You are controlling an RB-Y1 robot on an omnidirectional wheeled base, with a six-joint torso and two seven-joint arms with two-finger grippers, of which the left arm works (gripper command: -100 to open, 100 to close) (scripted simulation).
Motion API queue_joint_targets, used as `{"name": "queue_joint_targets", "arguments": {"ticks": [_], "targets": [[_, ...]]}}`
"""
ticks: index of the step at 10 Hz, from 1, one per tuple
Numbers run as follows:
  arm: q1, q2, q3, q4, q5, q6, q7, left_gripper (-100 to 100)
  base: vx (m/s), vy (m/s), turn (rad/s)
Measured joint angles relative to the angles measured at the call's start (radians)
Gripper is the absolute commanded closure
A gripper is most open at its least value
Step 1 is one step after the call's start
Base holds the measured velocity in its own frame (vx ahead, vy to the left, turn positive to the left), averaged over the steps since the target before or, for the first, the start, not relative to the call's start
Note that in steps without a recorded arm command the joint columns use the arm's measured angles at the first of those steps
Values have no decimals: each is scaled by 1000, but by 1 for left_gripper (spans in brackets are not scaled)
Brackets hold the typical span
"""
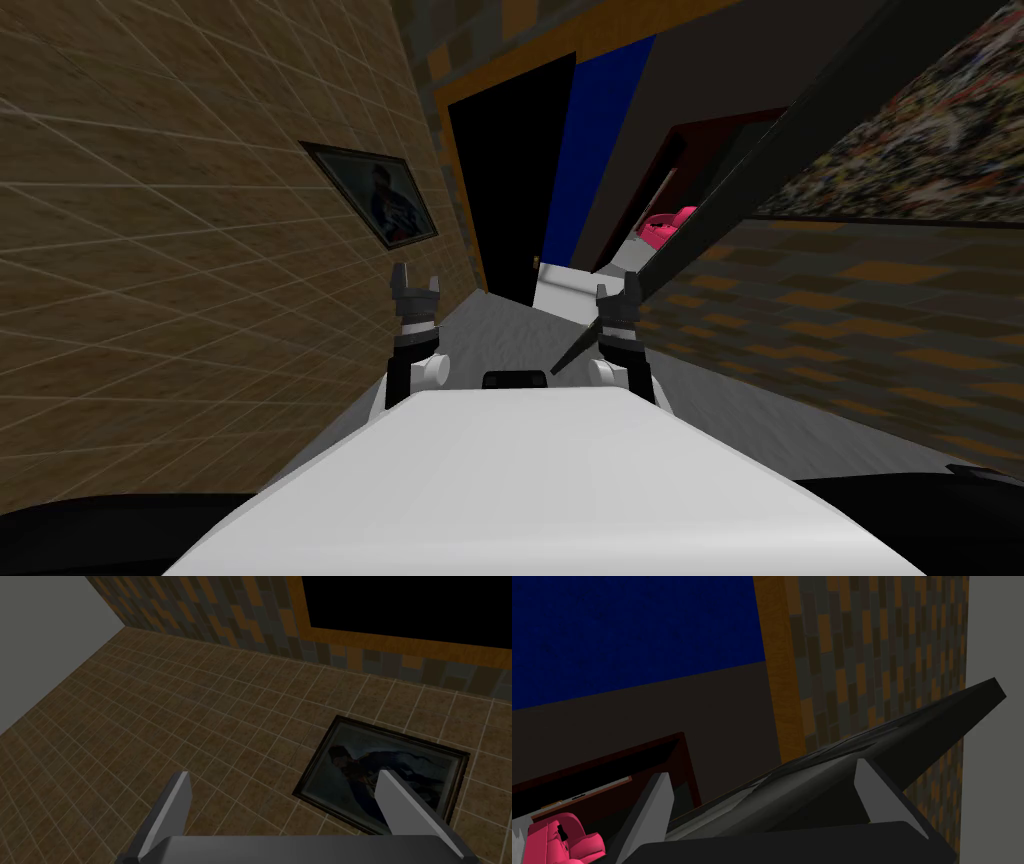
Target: Pull the door open
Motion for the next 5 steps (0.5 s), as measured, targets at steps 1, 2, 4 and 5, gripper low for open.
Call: {"name": "queue_joint_targets", "arguments": {"ticks": [1,2,4,5], "targets": [[-7,5,5,19,4,-7,-3,-100,74,2,-110],[-16,11,5,41,7,-11,-7,-100,45,1,-58],[-32,19,8,78,11,-19,-14,-100,35,0,-31],[-41,23,11,96,14,-23,-17,-100,49,2,-55]]}}
